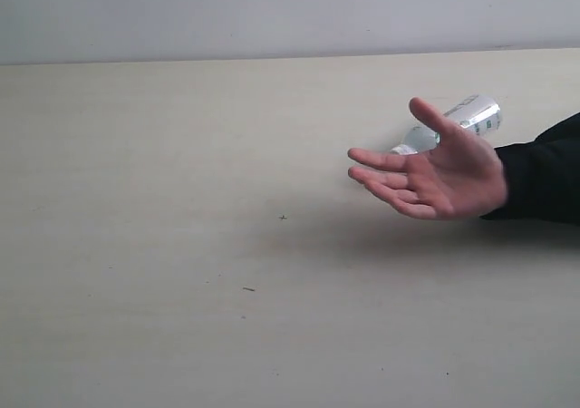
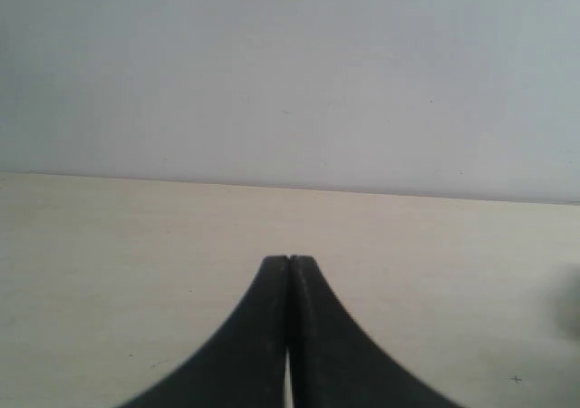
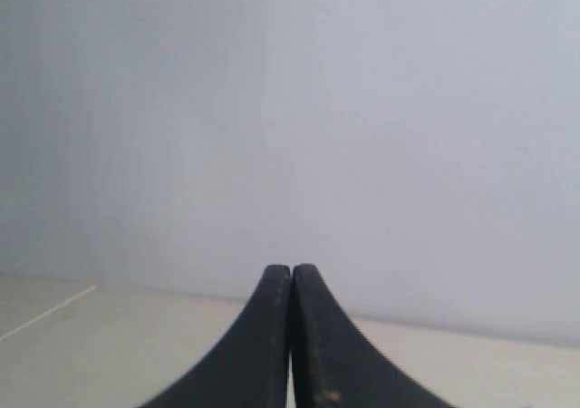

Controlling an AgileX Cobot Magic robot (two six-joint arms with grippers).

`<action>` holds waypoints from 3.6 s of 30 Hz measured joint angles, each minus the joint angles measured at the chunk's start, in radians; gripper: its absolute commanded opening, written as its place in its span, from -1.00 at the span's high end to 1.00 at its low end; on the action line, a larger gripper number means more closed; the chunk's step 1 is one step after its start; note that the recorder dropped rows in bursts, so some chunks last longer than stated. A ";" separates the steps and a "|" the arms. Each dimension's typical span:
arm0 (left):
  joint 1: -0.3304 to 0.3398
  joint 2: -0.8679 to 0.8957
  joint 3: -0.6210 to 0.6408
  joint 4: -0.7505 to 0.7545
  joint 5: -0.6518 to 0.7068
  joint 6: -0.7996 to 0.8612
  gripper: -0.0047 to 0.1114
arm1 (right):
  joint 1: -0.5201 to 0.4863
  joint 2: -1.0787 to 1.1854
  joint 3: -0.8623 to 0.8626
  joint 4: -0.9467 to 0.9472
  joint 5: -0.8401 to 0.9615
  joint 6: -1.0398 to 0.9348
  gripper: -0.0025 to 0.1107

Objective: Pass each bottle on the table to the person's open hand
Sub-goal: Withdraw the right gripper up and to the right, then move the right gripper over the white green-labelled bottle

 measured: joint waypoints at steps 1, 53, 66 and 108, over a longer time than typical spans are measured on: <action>0.000 0.000 0.000 0.000 0.000 0.000 0.92 | 0.000 0.039 -0.012 -0.046 -0.039 0.014 0.96; 0.000 0.000 0.000 0.000 0.000 0.000 0.92 | -0.339 1.919 -1.161 -0.134 0.605 0.114 -0.07; 0.000 0.000 0.000 0.000 0.000 0.000 0.92 | -0.339 1.970 -1.160 -0.181 0.569 0.398 -0.42; 0.000 0.000 0.000 0.000 0.000 0.000 0.92 | -0.234 2.172 -1.160 -0.297 0.456 1.035 -0.41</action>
